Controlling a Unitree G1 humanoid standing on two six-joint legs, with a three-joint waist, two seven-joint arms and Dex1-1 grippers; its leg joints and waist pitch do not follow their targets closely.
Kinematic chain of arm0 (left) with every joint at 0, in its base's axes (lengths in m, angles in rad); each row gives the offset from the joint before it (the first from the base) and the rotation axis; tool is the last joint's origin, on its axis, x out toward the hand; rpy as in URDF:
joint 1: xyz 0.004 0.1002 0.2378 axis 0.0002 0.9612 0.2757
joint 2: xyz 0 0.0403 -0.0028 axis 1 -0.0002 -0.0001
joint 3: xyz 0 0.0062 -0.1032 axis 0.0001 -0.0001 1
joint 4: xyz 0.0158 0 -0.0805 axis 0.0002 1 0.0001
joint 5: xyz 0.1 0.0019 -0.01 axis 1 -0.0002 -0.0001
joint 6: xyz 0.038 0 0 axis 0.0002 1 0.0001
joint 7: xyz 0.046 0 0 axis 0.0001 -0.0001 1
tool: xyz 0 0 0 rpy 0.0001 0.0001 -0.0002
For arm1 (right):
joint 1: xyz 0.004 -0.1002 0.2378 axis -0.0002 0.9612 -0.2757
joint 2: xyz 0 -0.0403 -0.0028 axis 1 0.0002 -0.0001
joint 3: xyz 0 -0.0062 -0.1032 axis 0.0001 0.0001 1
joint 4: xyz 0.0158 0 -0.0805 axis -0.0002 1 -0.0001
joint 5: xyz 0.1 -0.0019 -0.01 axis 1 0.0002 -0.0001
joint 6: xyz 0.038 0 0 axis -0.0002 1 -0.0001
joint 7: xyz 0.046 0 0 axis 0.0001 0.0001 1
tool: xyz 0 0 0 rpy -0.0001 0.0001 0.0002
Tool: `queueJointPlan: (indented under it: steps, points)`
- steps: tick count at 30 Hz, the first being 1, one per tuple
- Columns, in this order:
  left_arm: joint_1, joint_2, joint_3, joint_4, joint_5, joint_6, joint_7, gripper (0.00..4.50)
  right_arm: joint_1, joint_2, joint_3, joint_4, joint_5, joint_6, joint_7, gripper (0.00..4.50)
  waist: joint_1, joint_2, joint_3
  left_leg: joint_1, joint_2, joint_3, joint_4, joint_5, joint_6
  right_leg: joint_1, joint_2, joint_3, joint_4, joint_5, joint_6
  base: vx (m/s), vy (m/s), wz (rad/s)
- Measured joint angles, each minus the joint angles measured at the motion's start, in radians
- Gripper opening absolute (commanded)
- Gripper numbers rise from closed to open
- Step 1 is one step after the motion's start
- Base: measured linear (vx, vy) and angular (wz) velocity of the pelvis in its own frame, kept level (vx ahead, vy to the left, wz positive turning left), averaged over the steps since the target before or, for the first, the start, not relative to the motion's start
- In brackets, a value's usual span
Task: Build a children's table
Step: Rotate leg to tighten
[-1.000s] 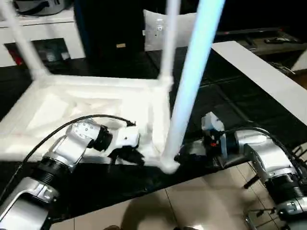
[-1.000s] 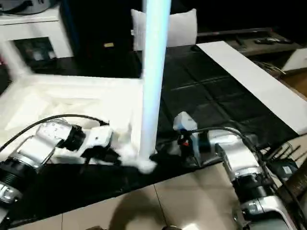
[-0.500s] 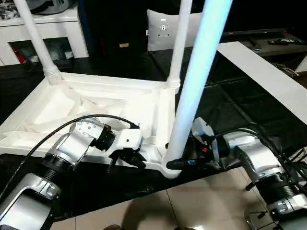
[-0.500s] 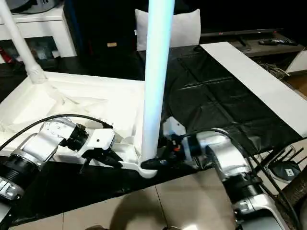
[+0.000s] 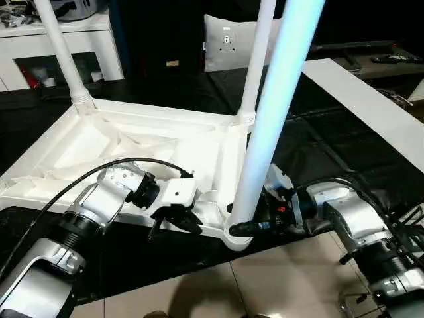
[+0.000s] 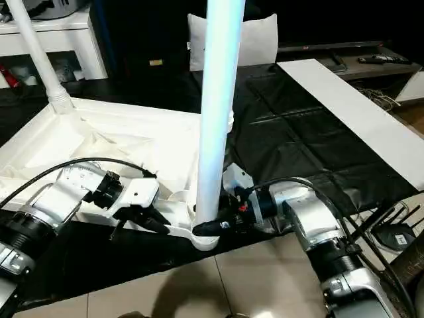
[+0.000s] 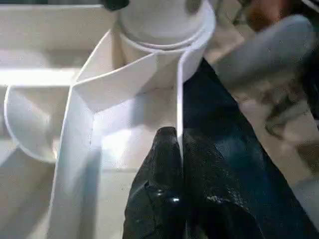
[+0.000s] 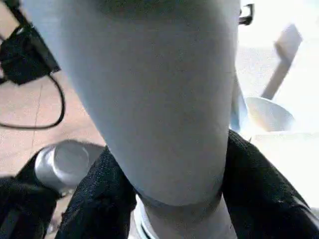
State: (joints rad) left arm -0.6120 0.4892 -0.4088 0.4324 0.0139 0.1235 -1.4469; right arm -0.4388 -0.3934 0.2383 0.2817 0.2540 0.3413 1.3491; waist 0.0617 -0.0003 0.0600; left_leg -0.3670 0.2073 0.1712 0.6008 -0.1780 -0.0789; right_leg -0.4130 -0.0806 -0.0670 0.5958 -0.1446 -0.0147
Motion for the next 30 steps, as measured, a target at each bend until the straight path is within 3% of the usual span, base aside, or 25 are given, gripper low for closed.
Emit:
queueJointPlan:
  steps: [3,9,13,16,18,20,28,30]
  points:
    - [0.015,-0.015,0.04,-0.023,0.015,0.114,0.102,0.0,0.019,0.065,-0.05,0.003,-0.018,0.011,-0.157,2.06,-0.019,0.001,0.0,0.001,0.0,-0.002,0.0,0.001,-0.002,-0.001,0.0,0.0,0.001,0.0,0.0,0.0,0.0,0.0]
    - [0.02,-0.107,0.1,-0.058,0.049,0.324,0.312,0.0,-0.004,0.198,-0.137,0.075,-0.079,-0.002,-0.481,2.04,-0.084,0.001,0.0,0.0,0.0,-0.005,0.001,0.002,-0.003,-0.003,0.001,-0.001,-0.002,0.0,0.001,0.0,0.0,0.0]
    - [0.008,-0.208,0.149,-0.037,0.071,0.398,0.499,0.0,-0.073,0.318,-0.199,0.166,-0.136,-0.006,-0.764,2.02,-0.106,0.001,0.0,0.0,-0.001,-0.005,0.001,0.002,-0.003,-0.006,0.002,-0.003,-0.002,0.0,0.001,0.0,0.0,0.0]
    - [-0.021,-0.287,0.176,0.011,0.08,0.414,0.636,0.0,-0.14,0.403,-0.252,0.252,-0.164,-0.026,-0.99,2.02,-0.112,0.002,0.0,-0.002,-0.001,-0.005,0.001,0.002,-0.003,-0.007,0.003,-0.003,-0.003,0.0,0.0,0.0,0.0,0.0]
    - [-0.029,-0.309,0.177,0.023,0.08,0.414,0.672,0.0,-0.153,0.422,-0.271,0.28,-0.167,-0.054,-1.042,2.56,-0.112,0.001,0.0,-0.003,-0.001,-0.005,0.001,0.002,-0.003,-0.007,0.003,-0.003,-0.003,0.0,0.0,0.0,0.0,0.0]
    - [-0.031,-0.31,0.177,0.023,0.081,0.408,0.68,0.0,-0.155,0.457,-0.308,0.294,-0.149,-0.084,-1.066,2.7,-0.111,0.001,0.0,-0.003,0.0,-0.004,-0.001,0.001,-0.002,-0.007,0.003,-0.002,-0.003,0.002,-0.002,0.0,0.0,0.0]
    - [-0.033,-0.258,0.151,0.029,0.093,0.308,0.63,0.0,-0.154,0.466,-0.298,0.308,-0.144,-0.153,-1.047,3.21,-0.108,0.002,0.0,-0.012,0.0,-0.003,-0.005,0.001,-0.002,-0.018,0.004,-0.003,-0.002,0.004,-0.006,0.0,0.0,0.0]
    - [-0.033,-0.245,0.147,0.035,0.093,0.28,0.615,0.0,-0.142,0.457,-0.284,0.299,-0.148,-0.167,-1.028,3.54,-0.105,0.002,0.0,-0.017,0.0,-0.003,-0.005,0.002,-0.002,-0.022,0.004,-0.003,-0.001,0.005,-0.007,0.0,0.0,0.0]
